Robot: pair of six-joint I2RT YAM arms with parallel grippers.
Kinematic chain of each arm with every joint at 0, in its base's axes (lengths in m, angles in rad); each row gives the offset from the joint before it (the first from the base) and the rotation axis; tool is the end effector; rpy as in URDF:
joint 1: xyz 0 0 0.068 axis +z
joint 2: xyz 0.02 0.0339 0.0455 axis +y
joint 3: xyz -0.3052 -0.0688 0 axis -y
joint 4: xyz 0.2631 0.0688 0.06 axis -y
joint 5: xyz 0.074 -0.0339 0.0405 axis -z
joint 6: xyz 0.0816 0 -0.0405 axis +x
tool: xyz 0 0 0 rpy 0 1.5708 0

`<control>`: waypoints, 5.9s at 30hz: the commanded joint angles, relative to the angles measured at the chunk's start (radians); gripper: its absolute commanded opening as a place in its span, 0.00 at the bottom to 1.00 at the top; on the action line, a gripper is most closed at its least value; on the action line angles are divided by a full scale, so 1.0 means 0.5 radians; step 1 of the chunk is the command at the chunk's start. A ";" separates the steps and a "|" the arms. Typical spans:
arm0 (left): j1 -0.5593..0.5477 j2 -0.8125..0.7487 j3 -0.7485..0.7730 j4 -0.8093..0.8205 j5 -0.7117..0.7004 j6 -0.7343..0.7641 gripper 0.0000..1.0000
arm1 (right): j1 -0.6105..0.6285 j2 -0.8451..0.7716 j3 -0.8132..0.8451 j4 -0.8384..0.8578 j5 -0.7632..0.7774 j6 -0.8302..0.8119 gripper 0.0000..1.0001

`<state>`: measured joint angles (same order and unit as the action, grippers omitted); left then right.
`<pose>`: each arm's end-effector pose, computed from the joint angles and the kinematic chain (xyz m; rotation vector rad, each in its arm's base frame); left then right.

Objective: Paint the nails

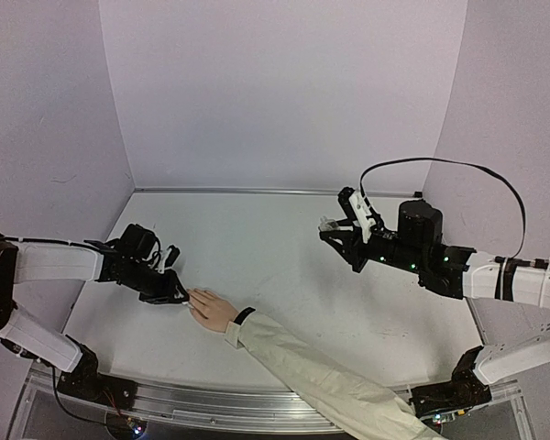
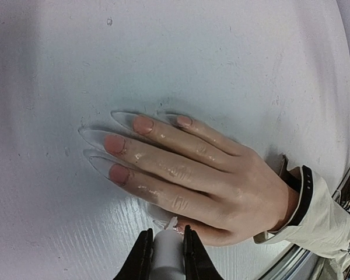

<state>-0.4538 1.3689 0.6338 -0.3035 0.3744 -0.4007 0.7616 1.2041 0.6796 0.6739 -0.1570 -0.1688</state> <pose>0.2298 -0.1453 0.1513 0.2116 2.7025 -0.7724 0.2237 0.2309 0.3416 -0.7659 1.2317 0.5988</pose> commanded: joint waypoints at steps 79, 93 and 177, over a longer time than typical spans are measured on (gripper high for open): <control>-0.010 -0.198 0.006 -0.046 -0.124 0.053 0.00 | -0.011 0.018 0.046 0.137 -0.020 0.009 0.00; -0.022 -0.064 0.036 -0.010 0.012 0.053 0.00 | -0.009 -0.028 0.024 0.139 -0.009 0.012 0.00; -0.840 0.247 1.586 -0.283 0.159 0.181 0.00 | 0.057 0.365 -0.063 0.704 -0.708 0.202 0.00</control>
<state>-0.8436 1.4532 1.3277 -0.4801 0.4053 -0.3359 0.7826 1.4029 0.6598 0.9009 -0.4526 -0.0738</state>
